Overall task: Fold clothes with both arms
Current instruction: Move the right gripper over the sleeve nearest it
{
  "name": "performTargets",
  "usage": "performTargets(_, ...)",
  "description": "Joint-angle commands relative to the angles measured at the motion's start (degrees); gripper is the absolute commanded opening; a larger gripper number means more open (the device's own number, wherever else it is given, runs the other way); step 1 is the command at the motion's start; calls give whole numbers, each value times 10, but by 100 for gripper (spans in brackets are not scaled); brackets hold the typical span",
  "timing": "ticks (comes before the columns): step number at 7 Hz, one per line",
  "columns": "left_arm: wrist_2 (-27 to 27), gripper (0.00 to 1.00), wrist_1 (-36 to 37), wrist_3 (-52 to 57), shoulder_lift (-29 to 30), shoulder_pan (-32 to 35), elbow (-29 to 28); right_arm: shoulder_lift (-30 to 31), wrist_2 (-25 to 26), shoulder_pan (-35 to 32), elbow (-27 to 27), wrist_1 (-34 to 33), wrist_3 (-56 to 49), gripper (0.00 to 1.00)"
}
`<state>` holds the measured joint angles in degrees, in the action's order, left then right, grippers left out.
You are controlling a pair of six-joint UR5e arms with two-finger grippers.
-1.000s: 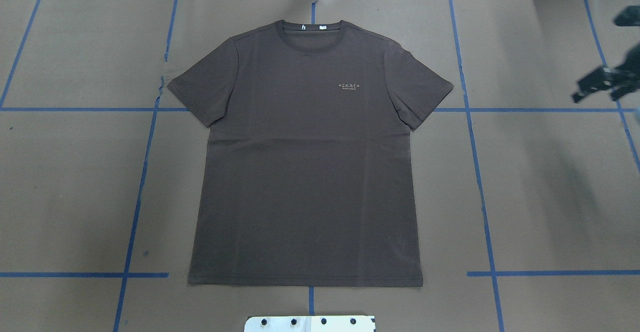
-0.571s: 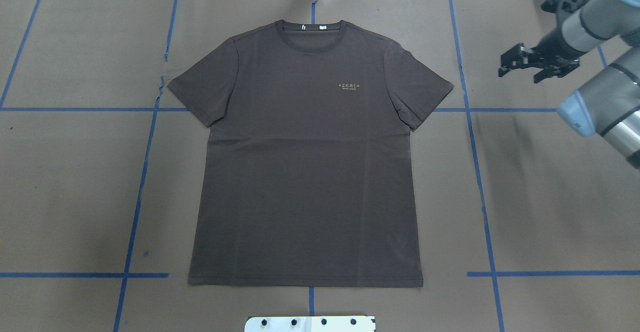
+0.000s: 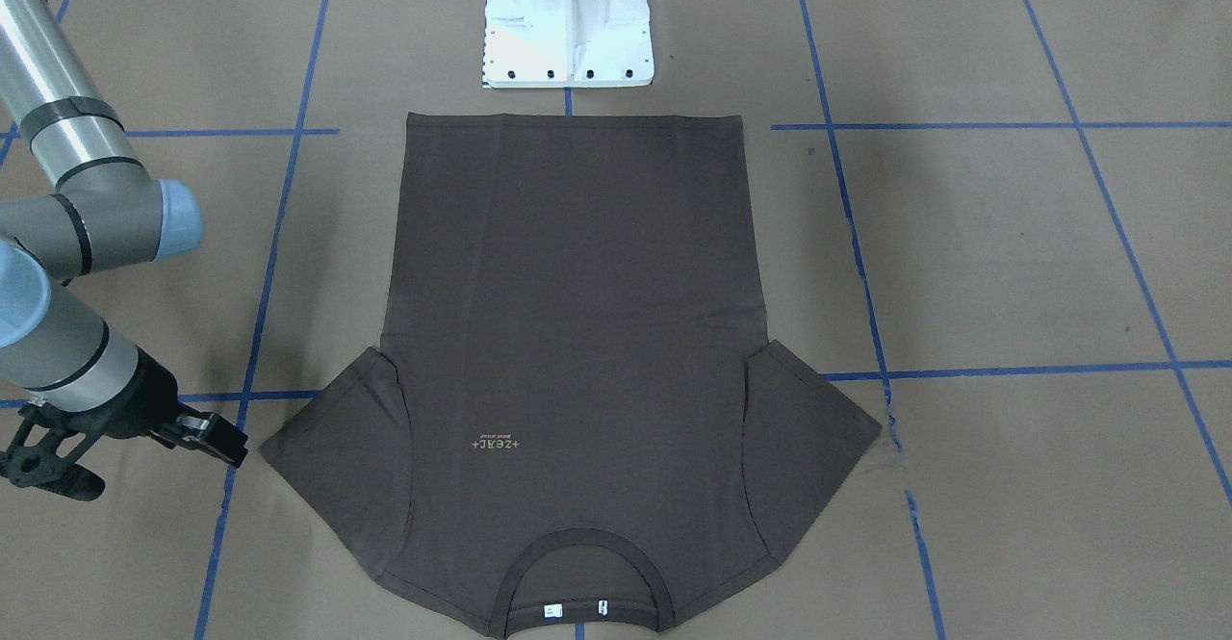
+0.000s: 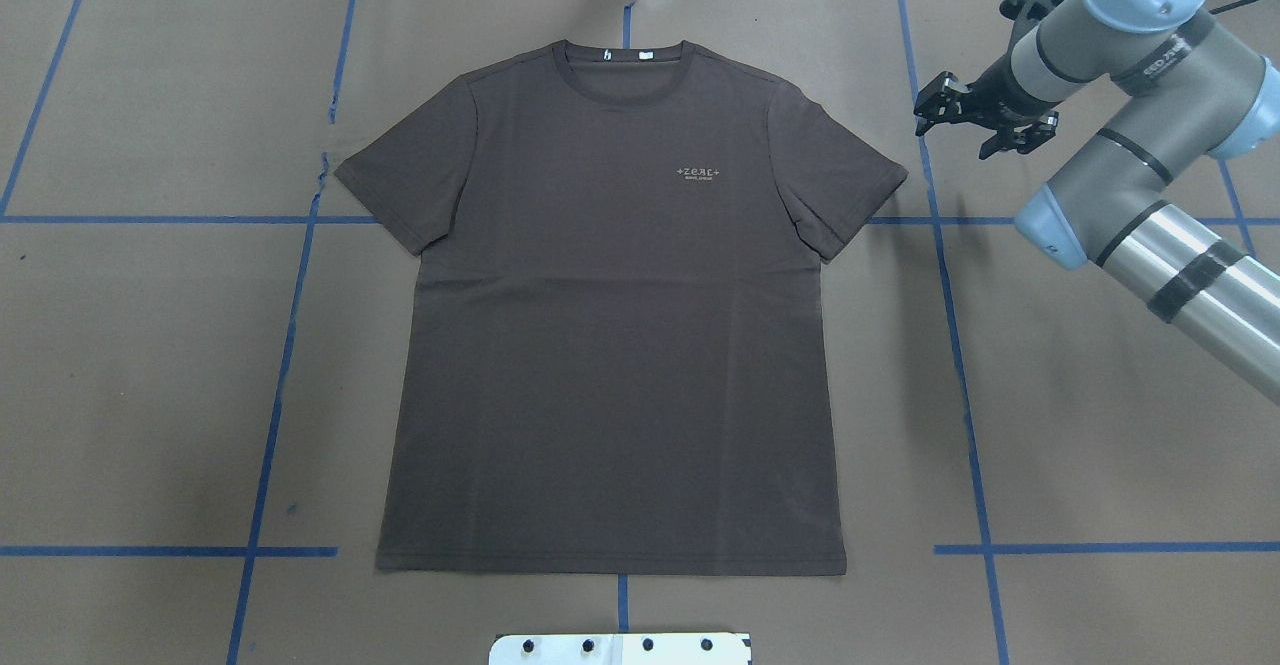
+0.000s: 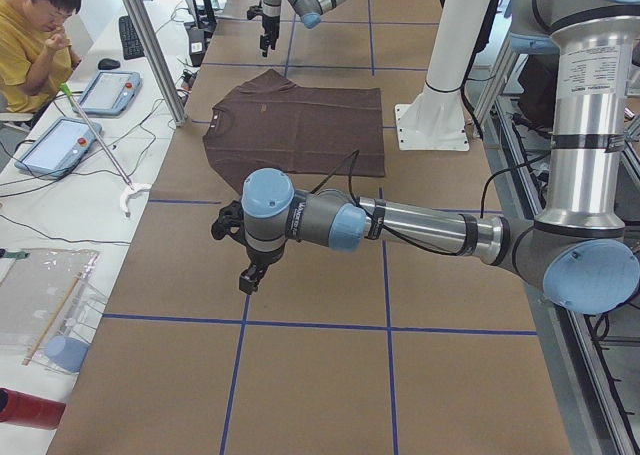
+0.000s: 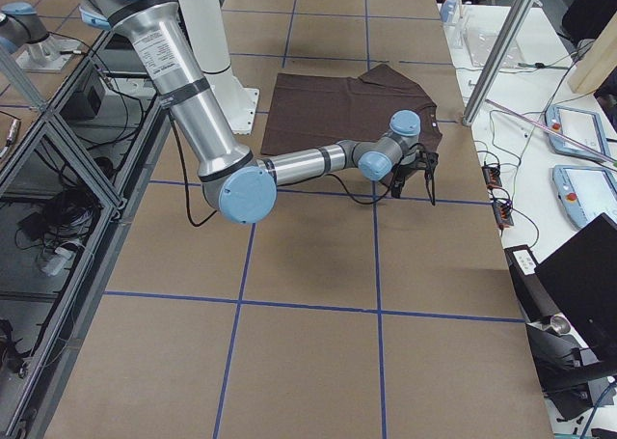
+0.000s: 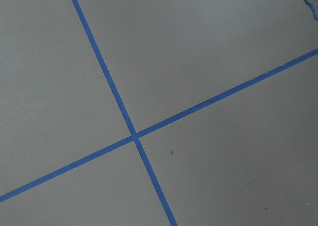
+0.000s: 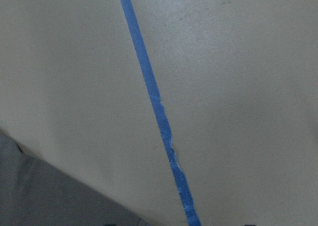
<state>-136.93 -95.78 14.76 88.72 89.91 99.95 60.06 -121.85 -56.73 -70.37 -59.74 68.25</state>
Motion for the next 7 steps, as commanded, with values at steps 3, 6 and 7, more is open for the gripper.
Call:
performTargets(3, 0, 100, 0, 1, 0, 0, 0, -37, 21, 34, 47, 0, 1, 87)
performTargets(6, -1, 100, 0, 1, 0, 0, 0, -36, 21, 36, 50, 0, 2, 70)
performTargets(7, -1, 100, 0, 1, 0, 0, 2, -34, 21, 38, 50, 0, 3, 52)
